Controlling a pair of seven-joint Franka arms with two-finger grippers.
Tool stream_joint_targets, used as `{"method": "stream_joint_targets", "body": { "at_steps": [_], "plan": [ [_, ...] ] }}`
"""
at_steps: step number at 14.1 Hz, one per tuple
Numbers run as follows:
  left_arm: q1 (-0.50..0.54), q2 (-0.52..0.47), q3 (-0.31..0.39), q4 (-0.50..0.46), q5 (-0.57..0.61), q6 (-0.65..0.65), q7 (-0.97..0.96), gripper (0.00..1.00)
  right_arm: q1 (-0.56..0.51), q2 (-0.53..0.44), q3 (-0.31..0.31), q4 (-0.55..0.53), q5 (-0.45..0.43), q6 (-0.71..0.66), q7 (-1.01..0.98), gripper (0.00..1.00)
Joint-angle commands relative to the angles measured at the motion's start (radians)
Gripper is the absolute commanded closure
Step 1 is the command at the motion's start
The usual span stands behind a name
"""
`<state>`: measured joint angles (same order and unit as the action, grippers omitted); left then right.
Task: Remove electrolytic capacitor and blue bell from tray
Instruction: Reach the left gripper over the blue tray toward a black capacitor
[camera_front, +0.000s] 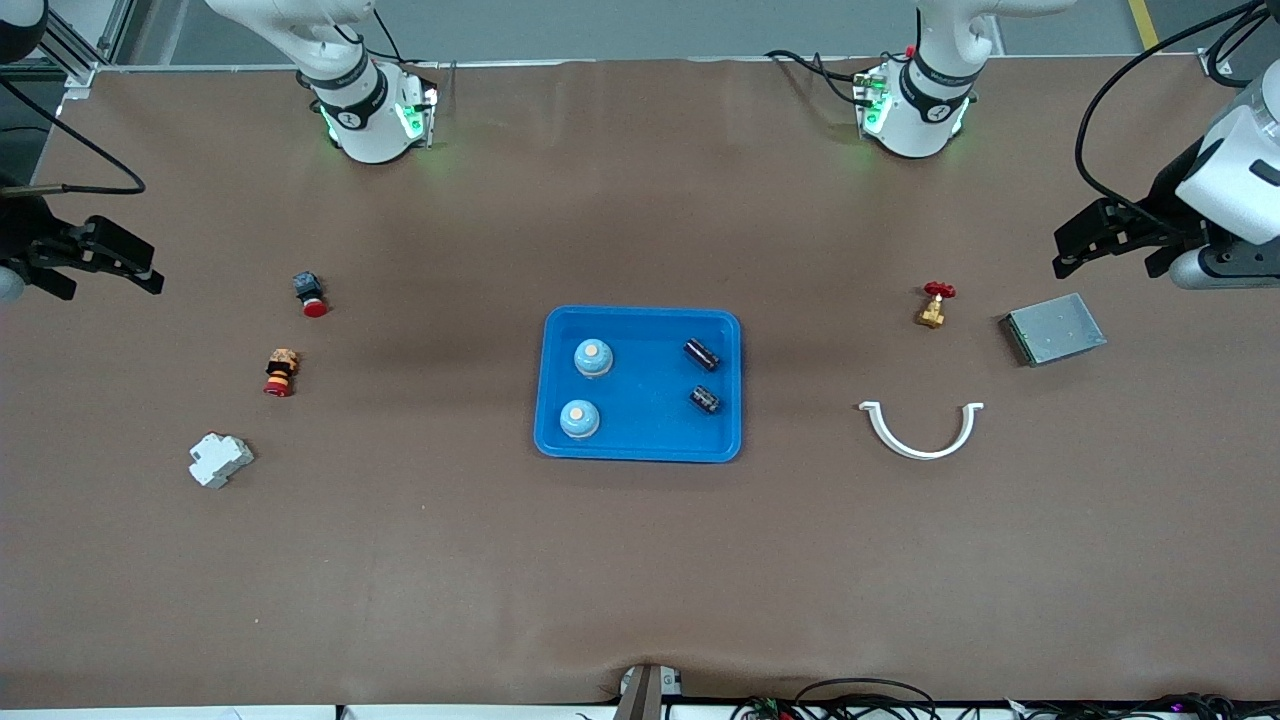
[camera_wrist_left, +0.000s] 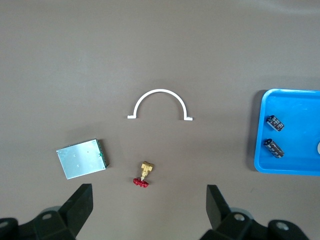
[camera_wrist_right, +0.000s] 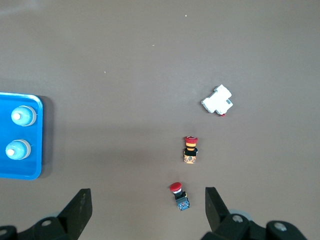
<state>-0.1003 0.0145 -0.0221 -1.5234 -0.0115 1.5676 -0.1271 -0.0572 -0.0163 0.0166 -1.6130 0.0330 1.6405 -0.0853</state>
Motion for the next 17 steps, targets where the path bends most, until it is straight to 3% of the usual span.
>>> {"method": "stream_joint_targets", "body": {
  "at_steps": [1, 10, 17],
  "plan": [
    [0.005, 0.004, -0.006, 0.012, 0.008, -0.014, 0.024, 0.0, -0.007, -0.017, 0.008, -0.016, -0.01, 0.007, 0.004, 0.0],
    [0.014, 0.03, -0.001, 0.008, 0.005, -0.014, 0.005, 0.0, -0.01, -0.016, 0.008, -0.018, -0.01, 0.015, 0.006, 0.0],
    [-0.019, 0.136, -0.019, 0.008, 0.005, -0.014, -0.061, 0.0, -0.01, -0.016, 0.008, -0.018, -0.01, 0.016, 0.006, 0.0]
  ]
}}
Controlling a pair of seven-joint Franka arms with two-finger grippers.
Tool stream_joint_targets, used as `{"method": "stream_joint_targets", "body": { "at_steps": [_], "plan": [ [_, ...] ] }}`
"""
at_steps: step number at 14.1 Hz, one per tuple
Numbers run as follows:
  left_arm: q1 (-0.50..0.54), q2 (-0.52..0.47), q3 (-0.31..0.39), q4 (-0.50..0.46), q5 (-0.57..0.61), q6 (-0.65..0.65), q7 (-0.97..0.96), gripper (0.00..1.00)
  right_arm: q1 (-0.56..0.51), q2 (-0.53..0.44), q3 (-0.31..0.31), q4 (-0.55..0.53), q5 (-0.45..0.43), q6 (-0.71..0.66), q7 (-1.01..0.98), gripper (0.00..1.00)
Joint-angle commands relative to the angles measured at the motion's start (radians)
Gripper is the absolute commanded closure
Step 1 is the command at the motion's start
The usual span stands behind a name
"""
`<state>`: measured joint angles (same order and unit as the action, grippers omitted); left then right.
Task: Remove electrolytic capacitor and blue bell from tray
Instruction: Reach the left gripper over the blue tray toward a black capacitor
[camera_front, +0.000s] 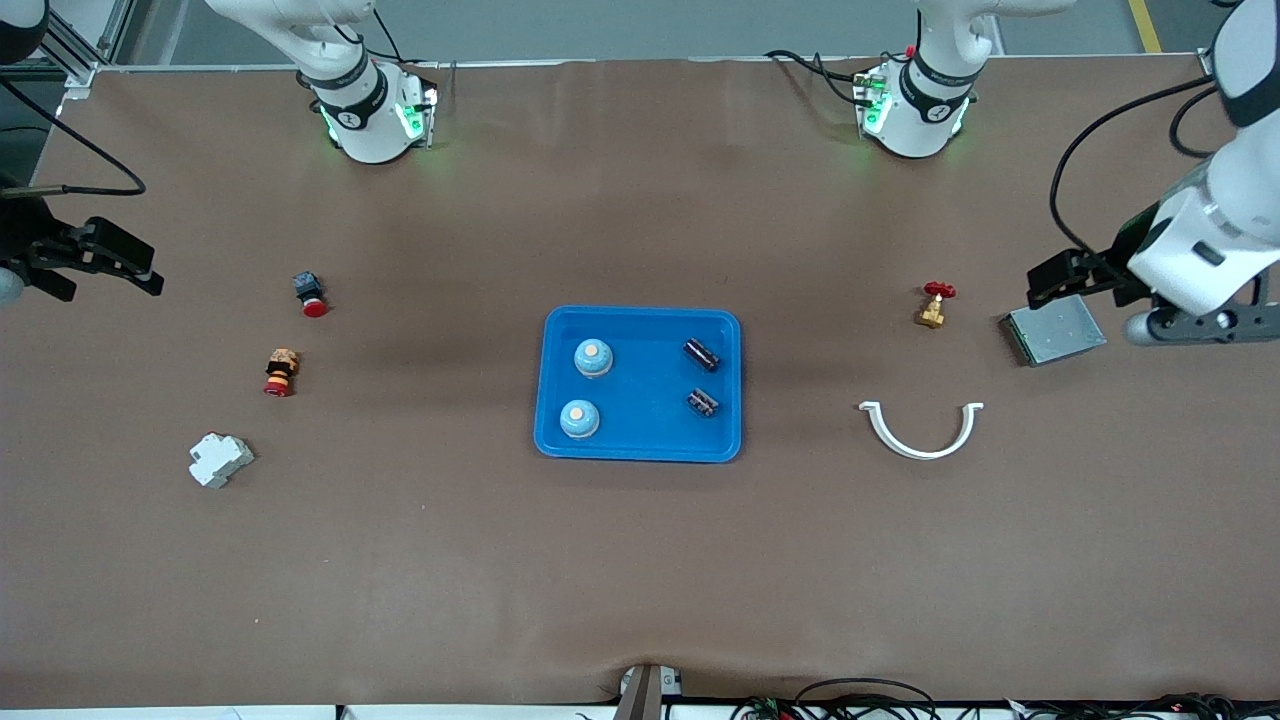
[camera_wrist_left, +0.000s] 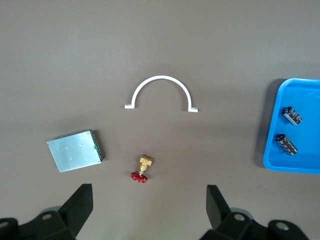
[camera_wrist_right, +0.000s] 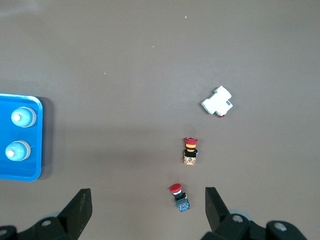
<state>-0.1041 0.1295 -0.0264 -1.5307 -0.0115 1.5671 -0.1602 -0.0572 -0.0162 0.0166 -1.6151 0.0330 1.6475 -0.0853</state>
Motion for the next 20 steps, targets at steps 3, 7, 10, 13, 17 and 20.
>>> {"method": "stream_joint_targets", "body": {
  "at_steps": [3, 7, 10, 13, 17, 20],
  "plan": [
    [-0.066, 0.076, -0.02, 0.023, 0.004, -0.01, -0.134, 0.0, -0.009, -0.016, 0.008, -0.016, -0.01, 0.008, 0.006, 0.0],
    [-0.192, 0.14, -0.021, 0.027, -0.042, 0.074, -0.31, 0.0, -0.007, -0.016, 0.008, -0.017, -0.01, 0.008, 0.006, 0.0],
    [-0.265, 0.191, -0.021, 0.027, -0.122, 0.198, -0.508, 0.0, -0.009, -0.016, 0.008, -0.019, -0.01, 0.02, 0.006, 0.0],
    [-0.336, 0.264, -0.021, 0.027, -0.122, 0.295, -0.707, 0.0, -0.01, -0.018, 0.006, -0.019, -0.01, 0.02, 0.006, 0.0],
    [-0.39, 0.386, -0.021, 0.03, -0.124, 0.454, -0.895, 0.0, -0.007, -0.016, 0.008, -0.022, -0.01, 0.021, 0.007, 0.0],
    [-0.41, 0.488, -0.021, 0.092, -0.122, 0.514, -1.033, 0.0, -0.01, -0.016, 0.008, -0.023, -0.01, 0.02, 0.006, 0.0]
  ]
}}
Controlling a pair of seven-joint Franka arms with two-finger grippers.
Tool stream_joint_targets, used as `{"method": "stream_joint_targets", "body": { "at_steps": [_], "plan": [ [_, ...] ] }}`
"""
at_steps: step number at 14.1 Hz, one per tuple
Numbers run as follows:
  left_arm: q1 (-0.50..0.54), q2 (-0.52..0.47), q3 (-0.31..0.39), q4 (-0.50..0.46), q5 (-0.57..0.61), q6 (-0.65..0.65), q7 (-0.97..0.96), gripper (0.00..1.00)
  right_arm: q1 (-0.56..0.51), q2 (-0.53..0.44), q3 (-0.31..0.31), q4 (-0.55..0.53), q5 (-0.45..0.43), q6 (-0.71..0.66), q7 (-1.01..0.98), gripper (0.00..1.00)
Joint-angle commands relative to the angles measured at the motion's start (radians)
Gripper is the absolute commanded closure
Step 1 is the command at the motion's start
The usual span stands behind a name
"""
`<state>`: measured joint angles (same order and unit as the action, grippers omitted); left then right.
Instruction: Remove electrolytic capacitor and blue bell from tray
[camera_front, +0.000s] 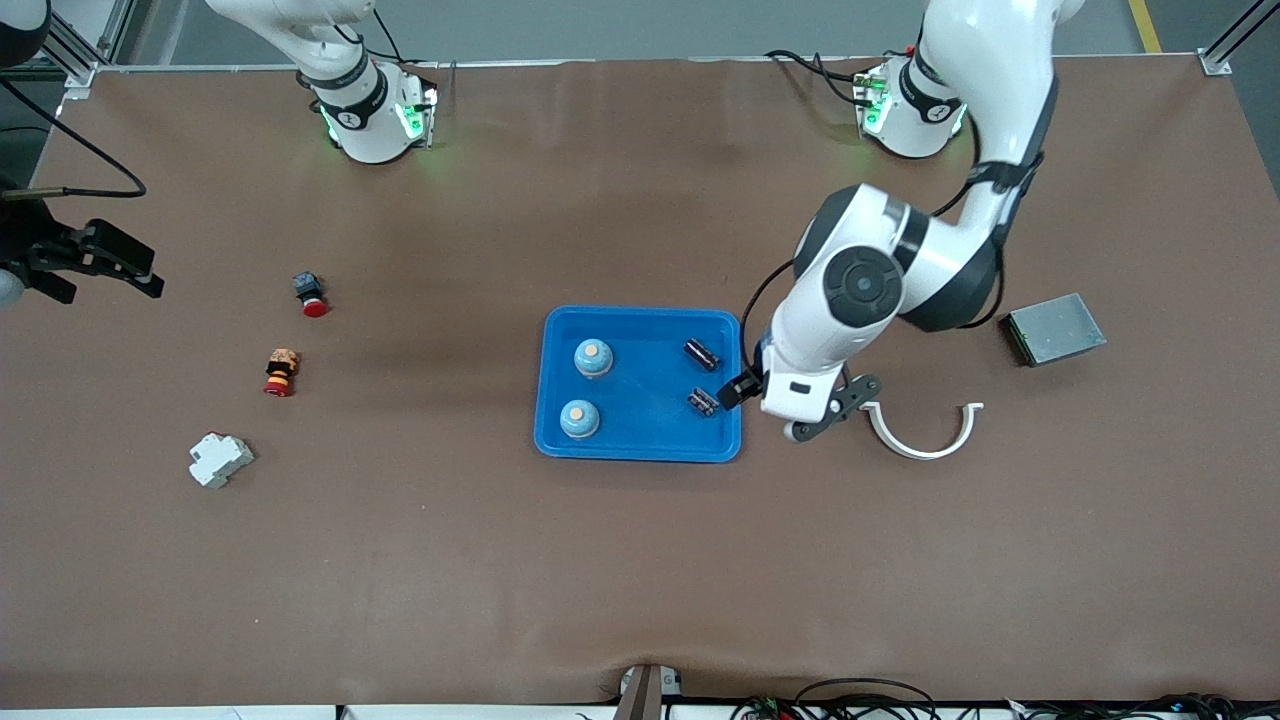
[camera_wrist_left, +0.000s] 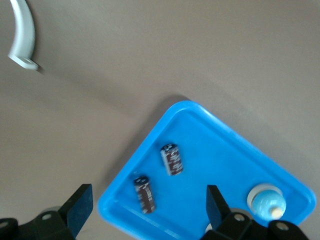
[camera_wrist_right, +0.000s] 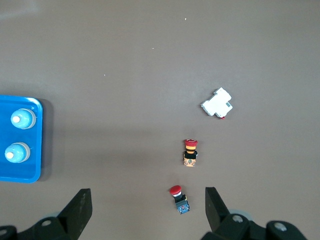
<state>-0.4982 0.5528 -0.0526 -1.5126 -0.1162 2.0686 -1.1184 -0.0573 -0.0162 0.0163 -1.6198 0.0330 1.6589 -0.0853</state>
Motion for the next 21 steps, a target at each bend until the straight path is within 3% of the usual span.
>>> {"method": "stream_joint_targets", "body": {
  "at_steps": [1, 14, 21],
  "plan": [
    [-0.017, 0.094, 0.005, 0.096, -0.017, 0.027, -0.111, 0.0, -0.012, -0.016, 0.007, -0.018, -0.01, 0.009, 0.006, 0.0],
    [-0.059, 0.251, 0.007, 0.106, -0.011, 0.254, -0.167, 0.0, -0.009, -0.015, 0.005, -0.025, -0.008, 0.022, 0.006, 0.0],
    [-0.079, 0.283, 0.007, 0.106, -0.011, 0.274, -0.167, 0.0, -0.018, -0.019, 0.002, -0.025, -0.01, 0.016, 0.006, 0.0]
  ]
}}
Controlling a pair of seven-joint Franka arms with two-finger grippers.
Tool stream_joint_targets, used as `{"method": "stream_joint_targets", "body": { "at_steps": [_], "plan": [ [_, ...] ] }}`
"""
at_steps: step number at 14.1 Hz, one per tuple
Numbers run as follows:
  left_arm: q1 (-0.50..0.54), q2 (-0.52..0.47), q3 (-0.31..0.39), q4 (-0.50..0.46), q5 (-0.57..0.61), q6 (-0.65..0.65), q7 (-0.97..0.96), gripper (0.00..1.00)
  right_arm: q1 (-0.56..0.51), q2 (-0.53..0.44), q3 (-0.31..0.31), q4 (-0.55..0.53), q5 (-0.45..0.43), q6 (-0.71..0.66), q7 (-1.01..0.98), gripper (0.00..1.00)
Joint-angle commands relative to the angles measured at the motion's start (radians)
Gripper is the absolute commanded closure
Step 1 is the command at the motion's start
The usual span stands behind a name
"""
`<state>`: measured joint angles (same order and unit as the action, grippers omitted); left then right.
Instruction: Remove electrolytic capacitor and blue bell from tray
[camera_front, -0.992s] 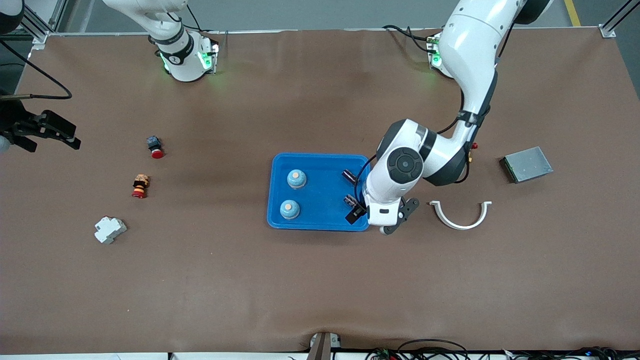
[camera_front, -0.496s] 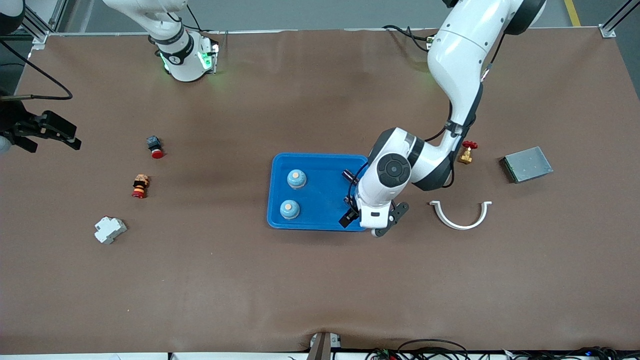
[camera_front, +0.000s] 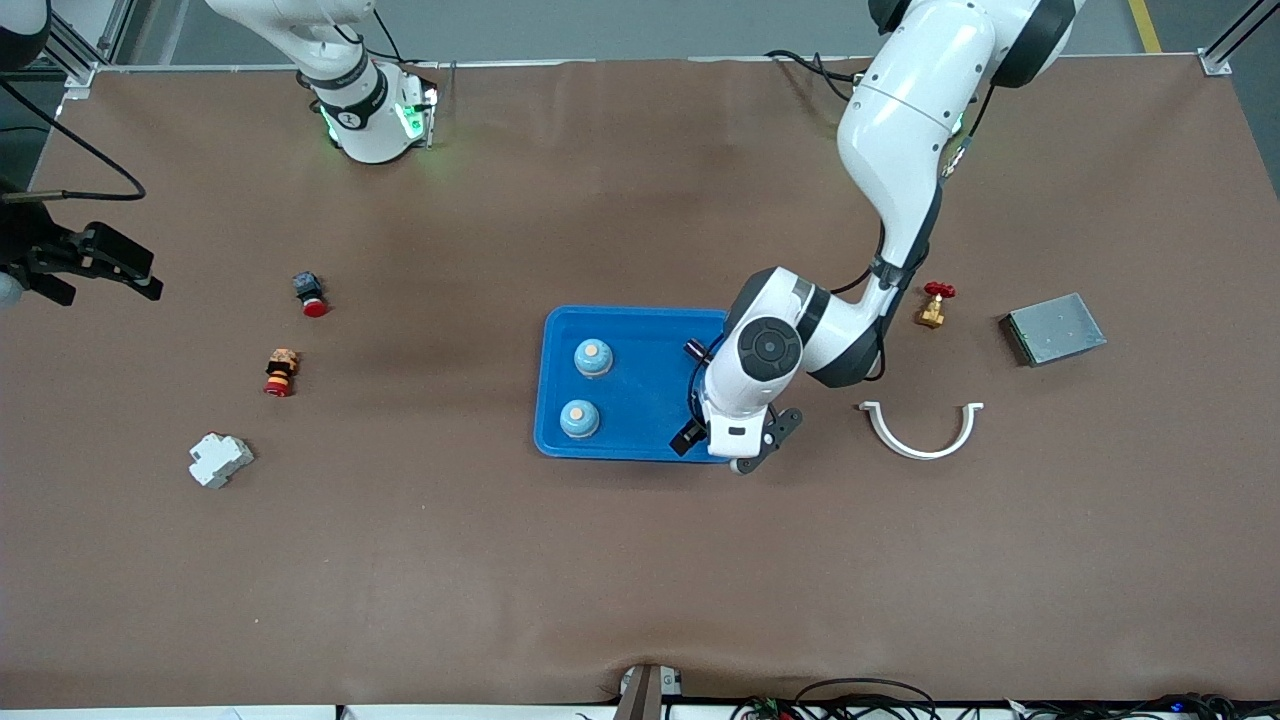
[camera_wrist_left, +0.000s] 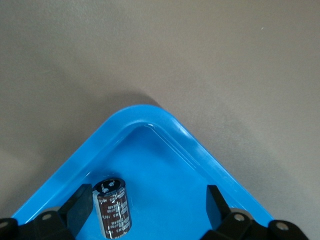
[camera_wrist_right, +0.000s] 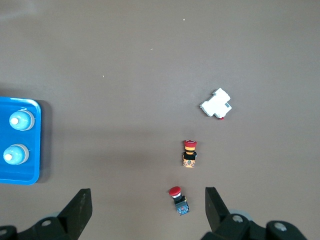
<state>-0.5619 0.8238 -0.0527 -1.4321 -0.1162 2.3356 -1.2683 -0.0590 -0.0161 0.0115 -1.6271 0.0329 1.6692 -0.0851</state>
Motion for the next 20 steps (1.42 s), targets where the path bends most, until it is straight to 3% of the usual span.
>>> {"method": "stream_joint_targets", "body": {
  "at_steps": [1, 10, 13, 16, 18, 20],
  "plan": [
    [-0.016, 0.014, 0.007, 0.024, -0.013, 0.007, -0.022, 0.0, -0.015, -0.019, 0.007, -0.017, -0.01, 0.007, 0.005, 0.0],
    [-0.044, 0.043, 0.008, 0.019, -0.008, 0.013, -0.108, 0.0, -0.001, -0.019, 0.018, -0.054, -0.008, 0.027, 0.078, 0.0],
    [-0.044, 0.054, 0.013, 0.019, -0.006, 0.013, -0.108, 0.0, 0.131, -0.039, 0.019, -0.166, -0.008, 0.104, 0.325, 0.0],
    [-0.044, 0.058, 0.014, 0.019, -0.006, 0.027, -0.109, 0.0, 0.29, -0.054, 0.019, -0.333, -0.008, 0.269, 0.629, 0.0],
    [-0.044, 0.058, 0.014, 0.019, -0.006, 0.027, -0.108, 0.32, 0.398, -0.041, 0.019, -0.401, -0.008, 0.383, 0.848, 0.0],
    [-0.044, 0.058, 0.014, 0.019, -0.006, 0.027, -0.108, 0.6, 0.474, 0.033, 0.019, -0.408, -0.008, 0.452, 0.953, 0.0]
  ]
}}
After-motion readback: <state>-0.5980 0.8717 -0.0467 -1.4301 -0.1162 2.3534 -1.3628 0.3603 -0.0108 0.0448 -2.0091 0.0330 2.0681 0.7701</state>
